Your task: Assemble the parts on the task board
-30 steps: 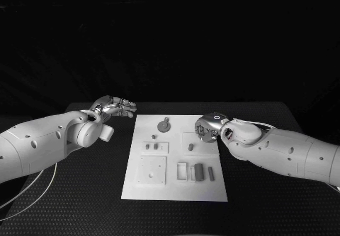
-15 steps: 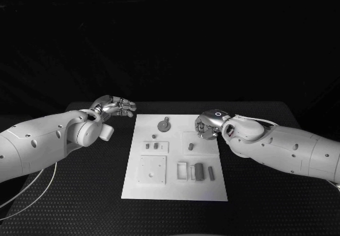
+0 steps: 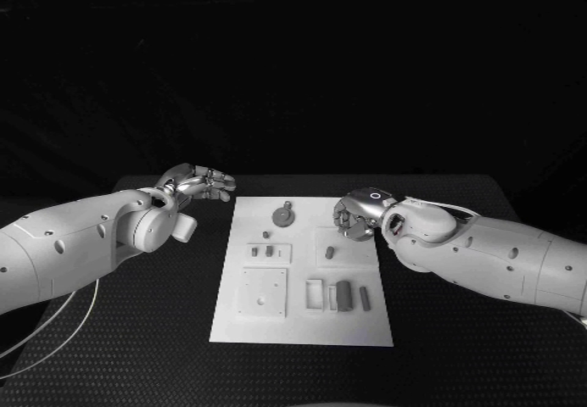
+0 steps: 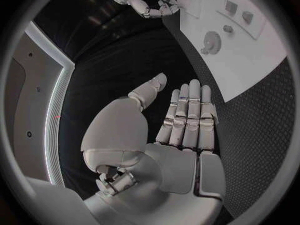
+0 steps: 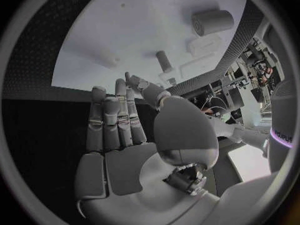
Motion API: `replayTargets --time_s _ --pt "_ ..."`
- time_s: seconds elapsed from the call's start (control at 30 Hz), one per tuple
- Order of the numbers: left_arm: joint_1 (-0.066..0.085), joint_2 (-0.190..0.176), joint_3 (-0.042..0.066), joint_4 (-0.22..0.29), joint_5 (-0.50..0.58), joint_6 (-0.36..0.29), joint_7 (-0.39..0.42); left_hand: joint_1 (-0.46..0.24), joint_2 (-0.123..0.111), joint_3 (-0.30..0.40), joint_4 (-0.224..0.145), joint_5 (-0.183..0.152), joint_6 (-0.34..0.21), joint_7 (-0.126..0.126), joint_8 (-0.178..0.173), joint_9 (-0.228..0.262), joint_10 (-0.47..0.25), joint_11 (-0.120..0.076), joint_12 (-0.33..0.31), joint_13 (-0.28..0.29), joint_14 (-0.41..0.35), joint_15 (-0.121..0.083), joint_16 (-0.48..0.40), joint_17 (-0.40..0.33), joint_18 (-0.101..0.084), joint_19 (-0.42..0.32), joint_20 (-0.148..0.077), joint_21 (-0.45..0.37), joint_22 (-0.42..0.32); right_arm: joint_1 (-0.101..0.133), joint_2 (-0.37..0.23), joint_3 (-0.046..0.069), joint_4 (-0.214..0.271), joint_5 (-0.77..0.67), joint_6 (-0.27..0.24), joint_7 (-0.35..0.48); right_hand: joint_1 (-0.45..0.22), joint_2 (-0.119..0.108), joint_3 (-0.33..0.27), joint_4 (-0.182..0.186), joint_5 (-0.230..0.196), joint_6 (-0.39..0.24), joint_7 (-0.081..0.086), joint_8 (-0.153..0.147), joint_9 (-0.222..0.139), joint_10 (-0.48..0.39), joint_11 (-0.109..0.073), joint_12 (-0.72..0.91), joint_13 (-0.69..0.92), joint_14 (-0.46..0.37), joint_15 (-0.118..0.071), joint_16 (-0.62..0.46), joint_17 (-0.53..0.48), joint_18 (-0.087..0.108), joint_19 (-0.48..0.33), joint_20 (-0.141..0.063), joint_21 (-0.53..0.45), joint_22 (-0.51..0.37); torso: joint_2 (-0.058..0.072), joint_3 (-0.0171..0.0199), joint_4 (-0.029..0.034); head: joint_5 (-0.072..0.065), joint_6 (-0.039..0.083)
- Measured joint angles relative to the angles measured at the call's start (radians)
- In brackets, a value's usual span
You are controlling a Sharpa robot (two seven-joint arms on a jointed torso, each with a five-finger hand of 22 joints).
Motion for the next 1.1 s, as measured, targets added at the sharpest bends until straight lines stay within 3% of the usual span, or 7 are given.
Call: replayTargets --time_s 0.1,0.2,0.5,0.77,0.97,1.1 --pt "0.0 0.0 0.0 0.0 0.0 0.0 0.0 0.0 0.0 0.0 0.0 0.004 0.0 0.0 0.0 -0.001 0.0 0.0 0.0 0.0 0.0 0.0 0.0 0.0 0.0 0.0 0.0 0.0 0.0 0.001 -0.002 0.013 0.03 0.003 -0.004 0.0 0.0 0.0 0.0 0.0 0.0 0.0 0.0 -0.001 0.0 0.0 0.0 0.0 0.0 0.0 0.0 0.0 0.0 0.0 0.0 0.0 0.0 0.0 0.0 -0.0001 -0.0005 0.002 0.0" --pt "0.002 0.001 0.0 0.0 0.0 0.0 0.0 0.0 0.0 0.0 0.0 0.004 0.0 0.0 0.0 -0.001 0.0 0.0 0.0 -0.001 0.0 0.0 0.0 0.0 0.0 0.0 0.0 0.0 0.0 0.004 0.003 0.018 0.054 0.006 -0.007 0.001 0.0 0.0 0.0 0.0 0.0 0.0 0.0 -0.001 0.0 0.0 0.0 0.0 0.0 0.0 0.0 0.0 0.0 0.0 0.0 0.0 0.0 0.0 0.0 -0.0005 -0.0009 0.005 0.0" --pt "0.006 0.004 0.0 -0.002 0.001 0.0 0.0 0.0 0.0 0.0 0.0 0.004 0.0 0.0 0.0 -0.001 -0.004 0.004 0.0 -0.002 0.0 0.0 -0.004 0.002 0.0 0.0 0.0 0.0 0.0 0.004 0.054 0.019 0.089 0.014 -0.005 0.003 0.0 0.0 0.0 0.0 0.0 -0.001 0.0 0.002 -0.001 0.0 0.0 0.0 0.0 0.0 0.001 0.0 0.001 -0.002 0.0 0.0 0.0 0.0 0.0 -0.0015 -0.0005 0.02 -0.002" --pt "0.011 0.012 0.0 -0.003 0.002 0.0 0.0 0.0 0.0 0.0 0.0 0.004 0.0 0.0 0.0 -0.001 -0.004 0.004 0.0 -0.002 0.0 0.0 -0.004 0.003 0.0 0.0 0.0 0.0 0.0 0.004 0.115 0.019 0.101 0.019 0.005 0.008 0.003 0.003 0.0 0.0 -0.004 -0.004 0.0 0.002 -0.001 0.0 0.0 -0.004 0.0 0.0 0.001 0.0 0.001 -0.003 0.0 0.0 0.0 0.0 0.0 -0.0033 0.0006 0.052 -0.008" --pt "0.015 0.015 0.0 -0.004 0.004 -0.001 -0.001 0.0 0.0 0.0 0.0 0.004 0.0 0.0 0.0 -0.001 -0.004 0.004 0.0 -0.003 0.0 0.0 -0.004 0.004 0.0 0.0 0.0 0.0 0.0 -0.003 0.155 0.013 0.108 0.019 0.012 0.011 0.005 0.005 0.0 0.0 -0.004 -0.004 0.0 0.002 0.0 0.0 0.0 -0.005 -0.001 -0.001 0.002 0.0 0.001 -0.004 0.0 0.0 0.0 0.0 0.0 -0.0028 0.0008 0.071 -0.016" --pt "0.022 0.022 0.0 -0.006 0.004 -0.001 -0.001 0.0 0.0 0.0 0.0 0.004 0.0 0.0 0.004 -0.001 -0.003 0.004 0.0 -0.003 0.0 0.0 -0.004 0.004 0.0 0.0 0.0 0.0 0.0 -0.01 0.184 -0.005 0.102 0.016 0.015 0.013 0.005 0.005 -0.002 -0.001 -0.001 -0.005 0.0 0.002 0.0 -0.002 0.002 -0.005 0.0 0.0 0.003 0.0 0.001 -0.004 0.0 0.0 0.0 0.0 0.0 -0.0028 0.0001 0.084 -0.021"
